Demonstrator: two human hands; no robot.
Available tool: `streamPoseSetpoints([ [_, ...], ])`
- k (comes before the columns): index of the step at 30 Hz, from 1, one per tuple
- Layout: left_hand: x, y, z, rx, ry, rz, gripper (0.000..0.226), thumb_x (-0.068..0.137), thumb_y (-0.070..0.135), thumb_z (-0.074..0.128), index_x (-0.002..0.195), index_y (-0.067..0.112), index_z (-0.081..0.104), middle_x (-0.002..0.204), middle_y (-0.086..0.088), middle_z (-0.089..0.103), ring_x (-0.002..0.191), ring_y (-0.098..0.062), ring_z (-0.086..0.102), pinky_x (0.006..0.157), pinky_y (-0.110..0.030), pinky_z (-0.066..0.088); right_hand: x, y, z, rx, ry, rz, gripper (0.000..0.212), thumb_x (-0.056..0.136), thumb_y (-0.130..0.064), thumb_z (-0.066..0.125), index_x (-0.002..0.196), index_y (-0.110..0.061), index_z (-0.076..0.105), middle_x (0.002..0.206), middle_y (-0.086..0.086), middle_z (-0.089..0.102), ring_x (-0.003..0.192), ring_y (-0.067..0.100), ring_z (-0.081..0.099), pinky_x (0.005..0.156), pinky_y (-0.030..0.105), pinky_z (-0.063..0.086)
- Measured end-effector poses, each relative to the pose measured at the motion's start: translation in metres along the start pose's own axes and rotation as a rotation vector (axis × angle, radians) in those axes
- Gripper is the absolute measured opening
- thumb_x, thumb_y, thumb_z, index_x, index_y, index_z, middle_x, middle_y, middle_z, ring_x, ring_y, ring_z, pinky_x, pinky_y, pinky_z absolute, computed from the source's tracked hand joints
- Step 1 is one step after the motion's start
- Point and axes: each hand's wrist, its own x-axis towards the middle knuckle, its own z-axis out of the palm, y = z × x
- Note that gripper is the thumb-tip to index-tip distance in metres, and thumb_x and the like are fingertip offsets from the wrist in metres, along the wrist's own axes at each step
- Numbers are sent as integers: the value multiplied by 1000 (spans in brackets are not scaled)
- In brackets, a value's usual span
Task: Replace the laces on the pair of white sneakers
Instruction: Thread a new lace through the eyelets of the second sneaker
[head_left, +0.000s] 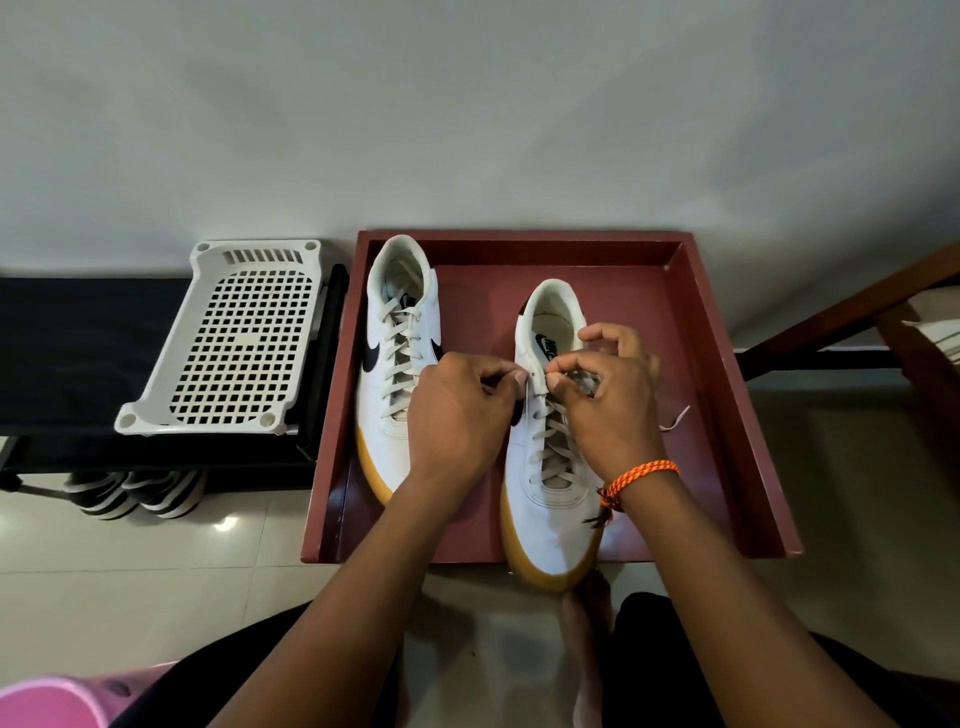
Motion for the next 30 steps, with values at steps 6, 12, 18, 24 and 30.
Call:
streamPoseSetpoints([
  [6,1,0,0,25,-15,13,15,98,26,72,92,30,85,68,16,74,61,-2,69,61,-35,60,-3,0,1,-18,-36,-15,21,85,-15,83,84,-35,78,123,-17,55,118,17,40,101,52,42],
  [12,1,1,0,82,9,43,14,97,26,71,93,30,84,75,17,76,69,-1,71,68,-38,62,-3,-6,-11,-410,-33,-155,5,88,-30,79,91,-32,75,144,-9,50,136,25,39,95,41,29],
  [18,-1,4,4,200,53,80,11,97,37,73,91,30,78,79,13,75,64,-6,66,64,-39,59,-2,2,3,-241,-120,-94,12,98,-16,66,88,-19,71,155,-8,46,140,25,35,102,45,33],
  [24,0,7,6,253,66,104,13,98,35,71,87,29,75,72,14,70,67,-6,66,62,-38,58,-2,2,-6,-373,-163,-173,8,101,-27,61,98,-25,68,153,-9,46,136,23,38,100,44,33],
  [30,8,12,-7,-436,-100,-169,18,104,13,61,90,11,72,90,-6,81,73,-14,75,62,-31,56,0,-1,-10,-419,-173,-186,8,100,-25,62,106,-23,66,145,-6,53,130,25,45,99,49,45],
])
